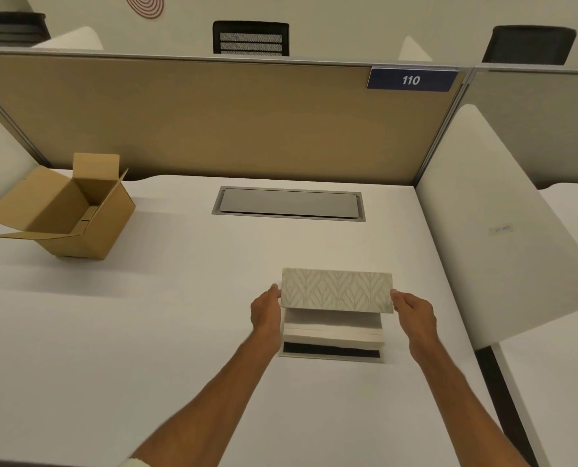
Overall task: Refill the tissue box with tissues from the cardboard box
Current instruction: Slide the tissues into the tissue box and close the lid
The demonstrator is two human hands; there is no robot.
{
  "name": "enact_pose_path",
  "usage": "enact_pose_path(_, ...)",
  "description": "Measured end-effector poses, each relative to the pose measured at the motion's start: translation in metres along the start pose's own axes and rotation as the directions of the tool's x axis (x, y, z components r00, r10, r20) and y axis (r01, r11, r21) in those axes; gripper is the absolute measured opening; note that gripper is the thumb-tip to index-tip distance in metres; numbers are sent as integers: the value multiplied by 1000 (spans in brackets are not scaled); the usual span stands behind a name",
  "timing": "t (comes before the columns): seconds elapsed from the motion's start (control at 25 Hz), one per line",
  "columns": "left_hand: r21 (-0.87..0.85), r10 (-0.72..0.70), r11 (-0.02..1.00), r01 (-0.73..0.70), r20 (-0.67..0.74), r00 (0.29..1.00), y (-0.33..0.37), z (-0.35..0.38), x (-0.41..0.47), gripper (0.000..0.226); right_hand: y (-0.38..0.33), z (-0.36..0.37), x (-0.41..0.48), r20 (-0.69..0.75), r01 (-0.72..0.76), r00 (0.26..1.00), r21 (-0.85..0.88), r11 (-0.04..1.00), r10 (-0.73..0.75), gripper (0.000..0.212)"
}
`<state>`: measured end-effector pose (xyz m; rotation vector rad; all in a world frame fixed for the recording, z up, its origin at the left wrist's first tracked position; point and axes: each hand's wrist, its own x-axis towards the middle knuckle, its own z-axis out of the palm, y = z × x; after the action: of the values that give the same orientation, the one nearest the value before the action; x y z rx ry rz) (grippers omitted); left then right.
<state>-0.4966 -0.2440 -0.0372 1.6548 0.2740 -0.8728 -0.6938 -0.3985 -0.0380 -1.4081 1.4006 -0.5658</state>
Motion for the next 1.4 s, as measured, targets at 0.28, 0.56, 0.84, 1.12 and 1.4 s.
enact_pose_path(0.28, -303, -304, 909, 285, -18, 952, -16, 1, -12, 37, 15, 7, -25, -9, -218, 975, 160, 963, 222, 47)
enact_pose_path(0.56, -265, -324, 920, 290, -96, 941, -43, -6, -11, 52, 34, 12, -43, -5, -300, 950, 266, 916, 313, 80)
enact_pose_path(0.84, -134, -279, 957, 258, -173, 945, -66, -13, -6, 42, 47, 16, -51, -10, -398, 913, 207, 894, 408, 64)
enact_pose_path(1.12, 6, -208, 977, 214, -215, 954, -77, -15, -7, 47, 56, 18, -58, -37, -389, 916, 149, 909, 399, 47)
enact_pose_path(1.4, 354, -17, 931, 87, -195, 981, -75, -21, -7, 54, 61, 16, -63, -90, -352, 928, 105, 930, 362, 51)
